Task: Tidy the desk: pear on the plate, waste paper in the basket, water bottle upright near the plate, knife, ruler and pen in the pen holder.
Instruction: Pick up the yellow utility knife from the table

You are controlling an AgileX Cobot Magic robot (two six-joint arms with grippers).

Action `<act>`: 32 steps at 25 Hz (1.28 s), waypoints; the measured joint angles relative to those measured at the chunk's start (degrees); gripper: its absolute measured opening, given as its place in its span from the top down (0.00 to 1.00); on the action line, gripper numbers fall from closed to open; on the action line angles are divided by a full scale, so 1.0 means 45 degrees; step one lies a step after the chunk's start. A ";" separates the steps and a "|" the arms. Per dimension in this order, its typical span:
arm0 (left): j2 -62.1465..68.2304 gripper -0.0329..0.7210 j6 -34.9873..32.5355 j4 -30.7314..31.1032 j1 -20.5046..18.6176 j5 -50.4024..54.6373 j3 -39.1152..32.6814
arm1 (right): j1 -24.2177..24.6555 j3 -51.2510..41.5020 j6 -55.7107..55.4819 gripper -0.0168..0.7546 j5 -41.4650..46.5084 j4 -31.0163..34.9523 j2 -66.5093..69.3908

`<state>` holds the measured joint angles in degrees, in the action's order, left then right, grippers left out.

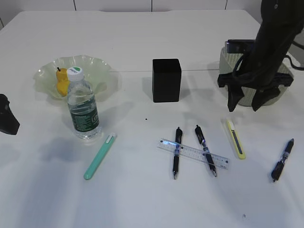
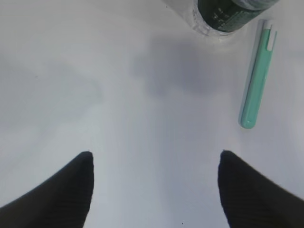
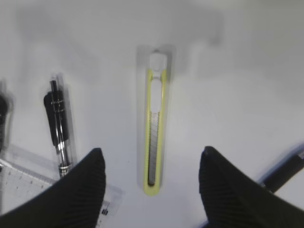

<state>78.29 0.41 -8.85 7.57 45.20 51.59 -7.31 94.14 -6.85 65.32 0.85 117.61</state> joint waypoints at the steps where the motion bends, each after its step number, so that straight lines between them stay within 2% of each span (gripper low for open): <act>1: 0.0000 0.19 0.0000 0.0023 0.0000 0.0000 0.0000 | 0.0000 0.0107 0.0000 0.39 -0.0022 0.0000 0.0257; 13: 0.0000 0.19 0.0000 0.0023 0.0000 0.0000 0.0000 | 0.0000 0.1376 -0.0050 0.39 -0.0328 0.0000 0.2334; 32: 0.0000 0.19 0.0021 0.0023 0.0000 -0.0078 0.0000 | 0.0000 0.1411 -0.0123 0.39 -0.0699 -0.0307 0.2996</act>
<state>78.29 0.50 -8.75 7.57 44.84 51.59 -7.31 100.49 -7.40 62.18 -0.53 131.10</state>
